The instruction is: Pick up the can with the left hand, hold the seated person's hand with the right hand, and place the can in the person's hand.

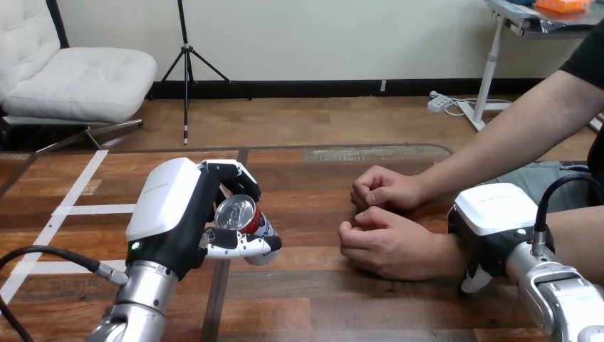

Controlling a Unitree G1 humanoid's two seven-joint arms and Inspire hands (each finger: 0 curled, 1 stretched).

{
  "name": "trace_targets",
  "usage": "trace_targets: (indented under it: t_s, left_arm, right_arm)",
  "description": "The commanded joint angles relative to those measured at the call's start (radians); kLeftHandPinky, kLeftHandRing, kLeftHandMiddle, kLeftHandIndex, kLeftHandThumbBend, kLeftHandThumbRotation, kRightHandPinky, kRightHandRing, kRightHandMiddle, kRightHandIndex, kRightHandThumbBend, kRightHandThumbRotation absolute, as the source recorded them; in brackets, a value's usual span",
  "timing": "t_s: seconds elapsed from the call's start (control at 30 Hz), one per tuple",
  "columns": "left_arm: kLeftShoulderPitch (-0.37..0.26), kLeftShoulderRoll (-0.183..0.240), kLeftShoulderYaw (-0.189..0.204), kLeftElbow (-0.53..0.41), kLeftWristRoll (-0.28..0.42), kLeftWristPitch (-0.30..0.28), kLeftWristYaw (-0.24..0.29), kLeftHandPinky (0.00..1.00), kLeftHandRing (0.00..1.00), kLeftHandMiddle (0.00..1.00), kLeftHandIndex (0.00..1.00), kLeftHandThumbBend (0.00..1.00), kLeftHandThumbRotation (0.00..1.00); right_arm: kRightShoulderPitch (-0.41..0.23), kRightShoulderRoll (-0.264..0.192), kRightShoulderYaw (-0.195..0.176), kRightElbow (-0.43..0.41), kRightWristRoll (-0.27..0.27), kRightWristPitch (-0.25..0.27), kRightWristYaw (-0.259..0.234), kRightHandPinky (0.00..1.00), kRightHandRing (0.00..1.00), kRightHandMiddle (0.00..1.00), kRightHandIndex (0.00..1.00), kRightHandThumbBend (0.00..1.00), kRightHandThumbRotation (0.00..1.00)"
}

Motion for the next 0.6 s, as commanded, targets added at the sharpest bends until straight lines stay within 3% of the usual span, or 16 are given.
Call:
trace_targets:
  t_s: [0.0,0.33,0.57]
  left_arm:
    - [-0.053,0.016,0.023,-0.05,-0.001,-0.031,0.015,0.27,0.33,0.4,0.43,0.69,0.0]
    - [-0.057,0.015,0.024,-0.047,-0.005,-0.032,0.014,0.28,0.33,0.4,0.43,0.69,0.0]
    - [-0.058,0.015,0.024,-0.046,-0.007,-0.033,0.013,0.27,0.33,0.4,0.43,0.69,0.0]
  right_arm:
    - [-0.045,0.001,-0.002,-0.014,0.022,-0.007,-0.024,0.15,0.24,0.36,0.52,0.72,0.0]
    - [-0.041,-0.001,-0.016,-0.026,0.04,-0.008,-0.031,0.21,0.33,0.44,0.54,0.72,0.0]
    - [-0.04,-0.006,-0.023,-0.043,0.06,-0.002,-0.021,0.21,0.32,0.44,0.54,0.71,0.0]
